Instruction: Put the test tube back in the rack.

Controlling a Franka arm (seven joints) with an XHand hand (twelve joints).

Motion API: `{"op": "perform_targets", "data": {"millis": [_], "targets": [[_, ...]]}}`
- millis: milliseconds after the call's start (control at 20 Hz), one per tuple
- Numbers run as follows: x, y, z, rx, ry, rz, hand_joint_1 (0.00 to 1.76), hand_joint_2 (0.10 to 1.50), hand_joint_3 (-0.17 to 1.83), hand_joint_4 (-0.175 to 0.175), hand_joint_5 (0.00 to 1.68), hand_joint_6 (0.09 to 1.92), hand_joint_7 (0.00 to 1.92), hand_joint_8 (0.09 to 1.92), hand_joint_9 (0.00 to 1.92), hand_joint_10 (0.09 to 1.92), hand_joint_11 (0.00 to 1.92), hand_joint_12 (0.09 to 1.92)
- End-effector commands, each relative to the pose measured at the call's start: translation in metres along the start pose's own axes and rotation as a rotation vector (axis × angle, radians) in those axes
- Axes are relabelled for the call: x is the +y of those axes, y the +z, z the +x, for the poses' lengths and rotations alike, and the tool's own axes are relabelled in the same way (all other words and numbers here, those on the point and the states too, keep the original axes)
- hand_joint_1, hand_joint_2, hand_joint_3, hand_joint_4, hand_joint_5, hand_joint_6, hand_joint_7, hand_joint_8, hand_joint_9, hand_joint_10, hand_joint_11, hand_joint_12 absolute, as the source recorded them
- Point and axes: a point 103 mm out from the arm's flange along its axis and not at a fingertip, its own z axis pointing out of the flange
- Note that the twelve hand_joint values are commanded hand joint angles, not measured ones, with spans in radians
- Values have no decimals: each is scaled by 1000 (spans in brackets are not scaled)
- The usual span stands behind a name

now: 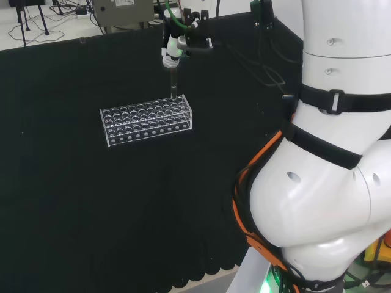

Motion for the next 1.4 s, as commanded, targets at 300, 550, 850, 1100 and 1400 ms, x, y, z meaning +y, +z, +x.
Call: {"op": "perform_targets", "data": {"millis": [300, 550, 850, 1100, 1400], "targets": [[6, 7, 2, 13, -4, 19, 1452, 507, 843, -175, 1413, 119, 1469, 449, 1345, 950, 1186, 969], [6, 9, 2, 11, -4, 25, 1452, 507, 844, -175, 1414, 116, 1469, 450, 1345, 951, 1185, 968], [6, 10, -1, 9, -3, 29, 1452, 507, 844, -175, 1415, 114, 1469, 450, 1344, 952, 1184, 968], [5, 11, -2, 6, 0, 31, 1452, 507, 844, -175, 1416, 112, 1469, 450, 1343, 954, 1184, 968], [6, 12, -2, 6, 5, 31, 1452, 507, 844, -175, 1417, 110, 1469, 449, 1343, 955, 1184, 968]]}}
